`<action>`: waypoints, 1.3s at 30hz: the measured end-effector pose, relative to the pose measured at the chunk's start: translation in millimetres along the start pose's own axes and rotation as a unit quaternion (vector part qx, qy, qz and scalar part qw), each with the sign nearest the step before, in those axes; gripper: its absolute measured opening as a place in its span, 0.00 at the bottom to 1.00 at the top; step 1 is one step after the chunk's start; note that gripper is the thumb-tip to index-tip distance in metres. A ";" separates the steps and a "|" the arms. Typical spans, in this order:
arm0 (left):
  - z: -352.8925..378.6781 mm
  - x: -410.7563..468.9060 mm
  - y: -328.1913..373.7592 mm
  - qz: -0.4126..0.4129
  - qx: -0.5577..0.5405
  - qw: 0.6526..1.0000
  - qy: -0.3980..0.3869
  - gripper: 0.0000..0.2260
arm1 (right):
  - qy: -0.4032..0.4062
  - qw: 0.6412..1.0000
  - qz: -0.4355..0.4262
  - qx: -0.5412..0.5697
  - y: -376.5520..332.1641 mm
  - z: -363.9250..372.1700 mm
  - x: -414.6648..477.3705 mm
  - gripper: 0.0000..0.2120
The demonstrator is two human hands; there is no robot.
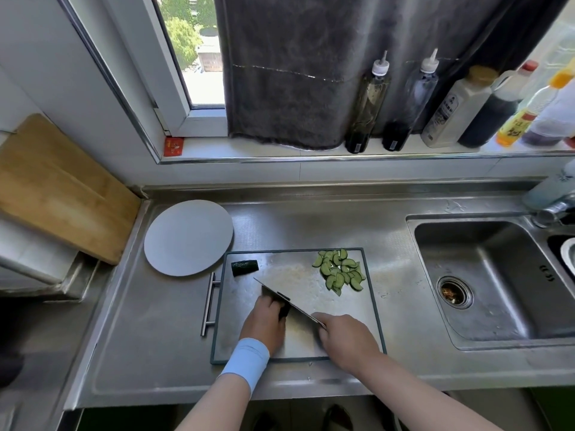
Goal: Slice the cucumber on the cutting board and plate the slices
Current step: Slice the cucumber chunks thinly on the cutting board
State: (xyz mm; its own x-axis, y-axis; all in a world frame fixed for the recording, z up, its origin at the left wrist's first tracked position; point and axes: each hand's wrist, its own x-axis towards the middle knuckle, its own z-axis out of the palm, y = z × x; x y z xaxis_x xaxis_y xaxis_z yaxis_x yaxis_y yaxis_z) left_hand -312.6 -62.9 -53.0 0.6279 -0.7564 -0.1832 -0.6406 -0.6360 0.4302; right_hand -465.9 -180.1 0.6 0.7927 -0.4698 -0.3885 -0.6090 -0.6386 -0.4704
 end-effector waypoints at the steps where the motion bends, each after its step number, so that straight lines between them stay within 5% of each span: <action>1: -0.5 0.6 0.5 0.003 -0.001 1.000 0.004 0.13 | 0.007 1.000 -0.001 -0.005 -0.8 1.0 -0.9 0.16; 12: -10.0 4.6 5.7 -0.033 -0.047 0.998 -0.007 0.10 | 0.064 0.996 -0.019 -0.056 -0.2 2.8 -6.0 0.15; 16: -22.1 7.8 3.5 -0.103 -0.151 0.954 0.239 0.06 | 0.096 0.987 -0.021 -0.129 8.5 -8.3 -4.7 0.19; 18: -34.8 18.2 5.5 -0.099 -0.114 0.947 0.283 0.07 | 0.118 0.977 -0.044 -0.171 14.4 -12.8 -3.3 0.20; 22: -55.3 55.8 20.1 0.001 0.037 0.999 0.022 0.14 | 0.123 0.952 -0.077 -0.270 22.1 -17.6 -2.0 0.29; 26: -57.0 83.2 29.8 0.041 0.121 0.977 -0.172 0.14 | 0.124 0.949 -0.092 -0.275 24.8 -23.0 -3.2 0.32; 39: -60.1 98.6 34.8 0.039 0.029 0.972 -0.231 0.09 | 0.111 0.958 -0.063 -0.256 34.3 -26.9 -6.7 0.30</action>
State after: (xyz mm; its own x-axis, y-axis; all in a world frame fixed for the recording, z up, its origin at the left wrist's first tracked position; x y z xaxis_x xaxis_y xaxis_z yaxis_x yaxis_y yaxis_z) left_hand -246.4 -150.4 -3.0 0.3205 -0.7819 -0.5348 -0.7107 -0.5717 0.4099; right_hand -491.4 -215.2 8.4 0.8796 -0.4517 -0.1496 -0.4606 -0.8871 -0.0300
